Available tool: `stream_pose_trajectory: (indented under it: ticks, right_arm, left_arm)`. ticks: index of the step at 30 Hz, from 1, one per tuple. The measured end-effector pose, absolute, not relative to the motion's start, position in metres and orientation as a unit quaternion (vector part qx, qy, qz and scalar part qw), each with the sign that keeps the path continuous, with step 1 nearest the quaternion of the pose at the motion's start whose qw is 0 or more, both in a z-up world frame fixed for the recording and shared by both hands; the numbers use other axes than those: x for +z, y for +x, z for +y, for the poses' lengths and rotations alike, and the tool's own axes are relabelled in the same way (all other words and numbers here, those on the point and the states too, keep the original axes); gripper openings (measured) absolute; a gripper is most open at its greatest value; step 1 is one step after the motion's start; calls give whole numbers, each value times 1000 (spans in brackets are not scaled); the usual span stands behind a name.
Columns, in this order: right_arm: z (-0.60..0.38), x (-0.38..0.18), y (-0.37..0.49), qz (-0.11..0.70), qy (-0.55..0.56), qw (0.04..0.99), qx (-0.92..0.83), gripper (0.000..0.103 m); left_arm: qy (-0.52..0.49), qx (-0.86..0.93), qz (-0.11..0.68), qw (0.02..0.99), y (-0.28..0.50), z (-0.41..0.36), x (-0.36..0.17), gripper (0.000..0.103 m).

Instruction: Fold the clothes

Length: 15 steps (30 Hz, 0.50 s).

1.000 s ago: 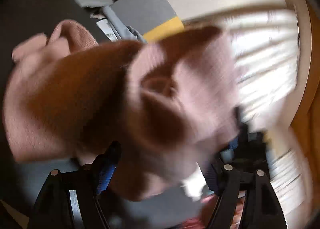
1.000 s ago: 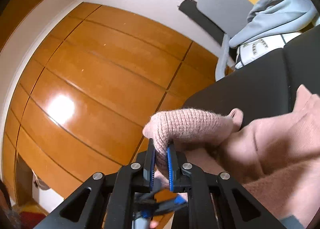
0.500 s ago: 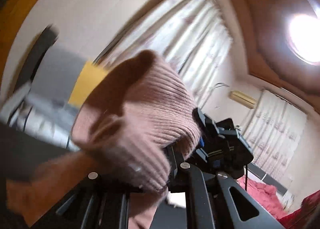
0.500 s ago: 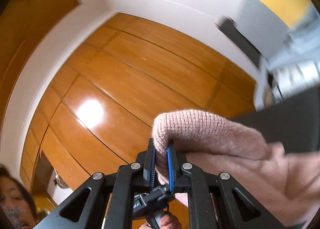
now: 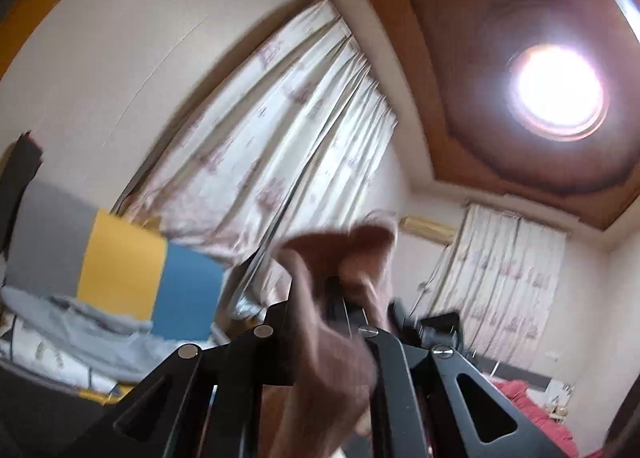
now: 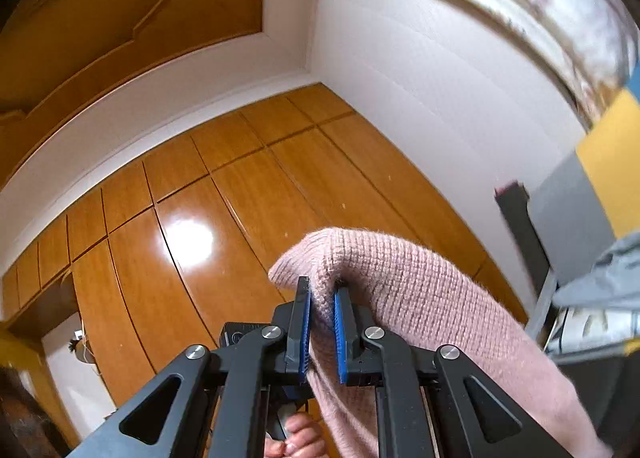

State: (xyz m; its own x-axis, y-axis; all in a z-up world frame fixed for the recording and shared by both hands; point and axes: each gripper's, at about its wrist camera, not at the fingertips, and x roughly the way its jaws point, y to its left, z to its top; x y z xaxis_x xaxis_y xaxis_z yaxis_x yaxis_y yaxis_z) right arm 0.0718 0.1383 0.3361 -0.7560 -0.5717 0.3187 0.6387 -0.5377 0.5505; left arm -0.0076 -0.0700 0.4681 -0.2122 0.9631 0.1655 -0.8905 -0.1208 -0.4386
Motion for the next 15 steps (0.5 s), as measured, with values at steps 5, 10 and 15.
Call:
stream_pose_trajectory:
  ticks: [5, 10, 15]
  right_arm:
    - [131, 361, 99, -294, -73, 338, -891, 11]
    - [147, 340, 88, -315, -63, 299, -899, 11]
    - [174, 263, 30, -357, 14, 214, -909, 11]
  left_arm:
    - [-46, 764, -189, 615, 8, -83, 490, 9]
    - [-127, 771, -178, 598, -7, -67, 402, 22]
    - [-248, 784, -179, 540, -40, -40, 268, 26]
